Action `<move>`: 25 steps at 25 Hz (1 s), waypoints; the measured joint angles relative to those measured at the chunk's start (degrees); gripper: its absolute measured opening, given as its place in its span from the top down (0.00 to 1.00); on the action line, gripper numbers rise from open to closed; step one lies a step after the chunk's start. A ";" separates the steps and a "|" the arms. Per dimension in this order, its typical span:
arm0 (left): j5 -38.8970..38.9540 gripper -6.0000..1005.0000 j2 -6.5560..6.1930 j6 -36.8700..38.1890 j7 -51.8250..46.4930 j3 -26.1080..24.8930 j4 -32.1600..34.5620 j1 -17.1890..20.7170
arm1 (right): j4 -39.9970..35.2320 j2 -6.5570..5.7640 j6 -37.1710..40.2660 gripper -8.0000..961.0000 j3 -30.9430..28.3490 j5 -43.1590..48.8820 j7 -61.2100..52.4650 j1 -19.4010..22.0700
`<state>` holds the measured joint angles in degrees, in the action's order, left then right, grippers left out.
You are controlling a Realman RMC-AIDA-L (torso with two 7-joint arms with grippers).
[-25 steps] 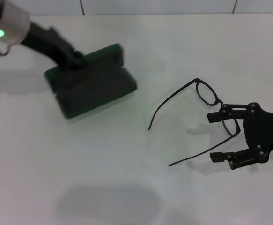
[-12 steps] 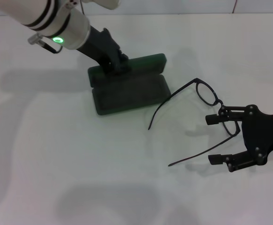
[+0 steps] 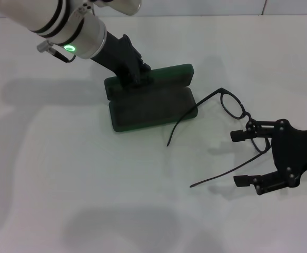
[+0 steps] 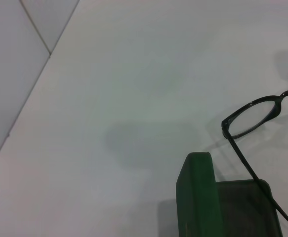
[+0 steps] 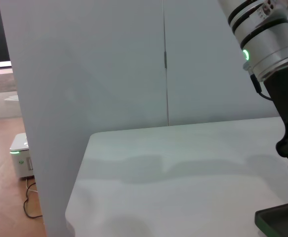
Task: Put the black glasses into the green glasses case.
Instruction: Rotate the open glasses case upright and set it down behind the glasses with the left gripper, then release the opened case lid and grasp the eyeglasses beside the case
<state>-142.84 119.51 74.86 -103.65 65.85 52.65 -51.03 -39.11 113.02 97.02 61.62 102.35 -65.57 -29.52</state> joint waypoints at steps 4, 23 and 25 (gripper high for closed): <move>0.56 0.76 0.12 -0.13 2.11 0.04 0.29 0.72 | 0.00 0.00 0.17 0.09 -0.01 0.03 0.00 0.06; 7.95 0.60 0.03 2.04 -0.59 0.03 9.29 7.38 | -0.11 -0.29 0.74 0.09 -0.54 -0.07 -0.04 0.09; 11.41 0.57 -0.24 5.85 -1.12 -2.18 10.76 9.81 | -0.16 -0.42 0.73 0.09 -0.62 -0.27 -0.67 0.16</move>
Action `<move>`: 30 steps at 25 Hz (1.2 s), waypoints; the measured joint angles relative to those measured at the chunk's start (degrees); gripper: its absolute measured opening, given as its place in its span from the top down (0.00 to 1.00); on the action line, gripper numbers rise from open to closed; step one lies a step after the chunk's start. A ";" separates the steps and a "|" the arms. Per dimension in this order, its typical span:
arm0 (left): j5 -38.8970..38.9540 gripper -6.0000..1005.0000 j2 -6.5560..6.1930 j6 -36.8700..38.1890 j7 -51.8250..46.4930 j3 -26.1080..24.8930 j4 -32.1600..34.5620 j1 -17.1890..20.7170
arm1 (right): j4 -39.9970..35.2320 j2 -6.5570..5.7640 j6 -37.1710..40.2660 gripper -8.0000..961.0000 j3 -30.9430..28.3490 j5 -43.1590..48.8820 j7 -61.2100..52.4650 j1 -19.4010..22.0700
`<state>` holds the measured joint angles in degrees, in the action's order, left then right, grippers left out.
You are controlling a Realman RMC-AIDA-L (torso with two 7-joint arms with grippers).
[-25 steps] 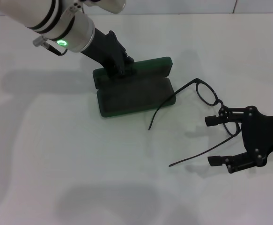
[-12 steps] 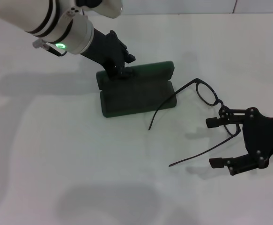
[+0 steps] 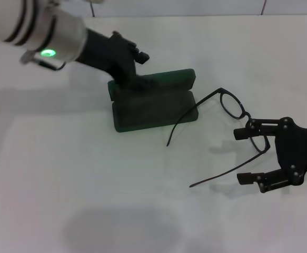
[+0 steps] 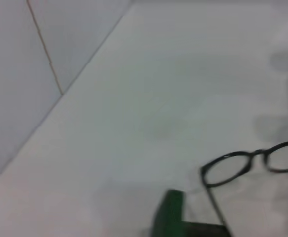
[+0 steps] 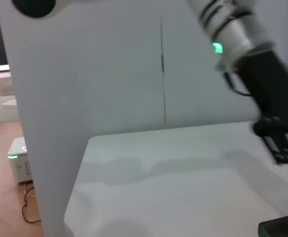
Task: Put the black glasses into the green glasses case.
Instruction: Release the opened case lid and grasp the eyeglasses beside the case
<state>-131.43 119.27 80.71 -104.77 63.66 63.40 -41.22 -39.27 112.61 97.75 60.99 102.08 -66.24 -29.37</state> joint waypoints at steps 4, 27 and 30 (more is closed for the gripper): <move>6.32 0.43 -0.26 5.10 3.62 -5.11 0.27 6.84 | -0.24 -0.31 -0.01 0.09 -1.47 -0.17 -3.17 -0.01; 15.62 0.11 -2.41 15.34 24.11 -7.11 -6.36 25.11 | -4.52 -7.93 -1.36 0.10 -4.00 36.92 -84.52 -27.31; 15.45 0.11 -2.91 15.36 24.45 -7.15 -7.80 24.56 | -0.41 -6.46 -2.81 0.11 -3.90 42.52 -86.27 -31.88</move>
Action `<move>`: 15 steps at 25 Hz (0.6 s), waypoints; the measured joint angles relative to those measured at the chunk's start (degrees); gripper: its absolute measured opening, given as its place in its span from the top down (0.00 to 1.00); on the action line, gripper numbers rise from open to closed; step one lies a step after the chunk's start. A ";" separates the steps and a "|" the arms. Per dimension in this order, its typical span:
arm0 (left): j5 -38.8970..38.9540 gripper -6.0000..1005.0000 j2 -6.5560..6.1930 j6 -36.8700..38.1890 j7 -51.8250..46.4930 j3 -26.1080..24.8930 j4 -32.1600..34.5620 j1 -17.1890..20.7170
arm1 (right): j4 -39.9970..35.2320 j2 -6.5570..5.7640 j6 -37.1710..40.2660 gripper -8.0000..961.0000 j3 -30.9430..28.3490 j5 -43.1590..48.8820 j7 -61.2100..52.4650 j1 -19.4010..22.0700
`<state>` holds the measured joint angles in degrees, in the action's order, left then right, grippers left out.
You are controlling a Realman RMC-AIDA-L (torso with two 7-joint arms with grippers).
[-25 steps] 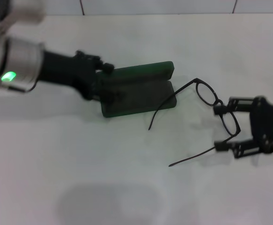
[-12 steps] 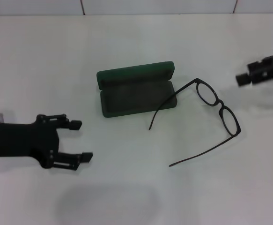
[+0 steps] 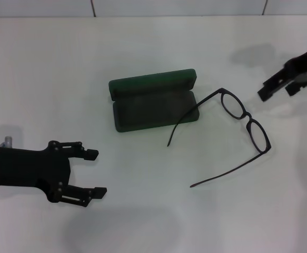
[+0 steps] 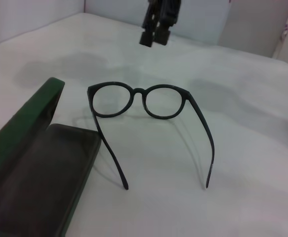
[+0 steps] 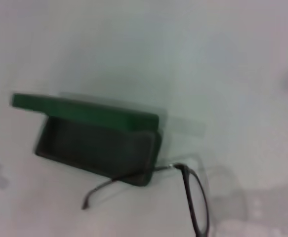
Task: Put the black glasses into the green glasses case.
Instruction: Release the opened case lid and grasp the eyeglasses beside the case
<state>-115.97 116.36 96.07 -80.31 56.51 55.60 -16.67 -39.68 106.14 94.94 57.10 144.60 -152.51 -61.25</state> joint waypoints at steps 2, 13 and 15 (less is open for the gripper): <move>-0.07 0.11 -0.04 0.01 0.35 0.00 -0.05 -0.05 | 2.14 1.64 -1.84 0.12 0.02 3.79 -0.60 -2.37; -1.20 0.11 0.17 -0.04 0.95 -0.07 -0.19 0.06 | 4.97 8.46 -9.44 0.15 2.93 9.57 -2.23 -4.99; -1.65 0.11 0.27 -0.05 0.95 -0.09 -0.20 0.10 | 5.75 9.02 -10.48 0.15 3.13 9.59 -2.42 -4.95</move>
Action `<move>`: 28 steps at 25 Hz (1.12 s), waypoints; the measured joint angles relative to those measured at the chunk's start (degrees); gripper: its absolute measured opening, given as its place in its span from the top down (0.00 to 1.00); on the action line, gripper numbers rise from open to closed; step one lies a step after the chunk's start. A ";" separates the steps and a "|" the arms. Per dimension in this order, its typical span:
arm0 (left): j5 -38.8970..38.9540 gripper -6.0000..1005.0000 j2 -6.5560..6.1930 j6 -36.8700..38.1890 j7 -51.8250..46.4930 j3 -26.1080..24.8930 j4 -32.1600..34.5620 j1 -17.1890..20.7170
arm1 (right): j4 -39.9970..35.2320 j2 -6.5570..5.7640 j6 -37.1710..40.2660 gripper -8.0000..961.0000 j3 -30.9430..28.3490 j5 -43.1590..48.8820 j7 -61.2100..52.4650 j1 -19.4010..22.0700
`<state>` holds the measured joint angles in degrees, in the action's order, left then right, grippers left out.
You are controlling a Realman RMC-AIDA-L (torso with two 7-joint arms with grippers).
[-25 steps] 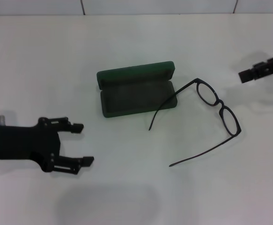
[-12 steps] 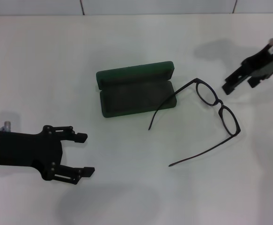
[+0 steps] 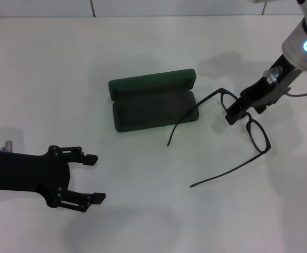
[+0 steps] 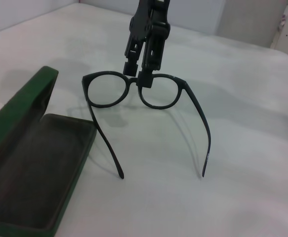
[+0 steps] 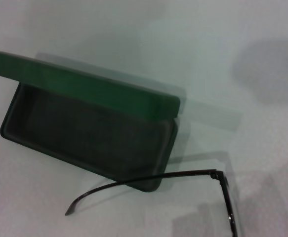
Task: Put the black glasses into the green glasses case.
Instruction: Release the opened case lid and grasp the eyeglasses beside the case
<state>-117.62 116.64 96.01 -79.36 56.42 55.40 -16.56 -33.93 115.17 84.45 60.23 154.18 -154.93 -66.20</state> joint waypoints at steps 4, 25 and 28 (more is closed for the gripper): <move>-0.11 0.11 0.08 -0.09 0.02 0.00 -0.03 0.28 | 1.20 0.23 -1.39 0.16 -0.01 -0.12 -0.03 0.13; -0.10 0.11 -0.23 -0.39 0.18 0.01 -2.31 -0.20 | 2.12 0.59 -4.82 0.22 3.76 -0.51 -2.56 0.40; -0.08 0.11 -0.33 -0.39 0.18 0.01 -2.61 -0.35 | 2.30 0.61 -5.08 0.51 3.78 -0.55 -2.57 0.41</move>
<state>-117.71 116.31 95.62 -79.18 56.43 52.79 -16.91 -31.63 115.78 79.37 64.01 153.63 -157.50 -65.79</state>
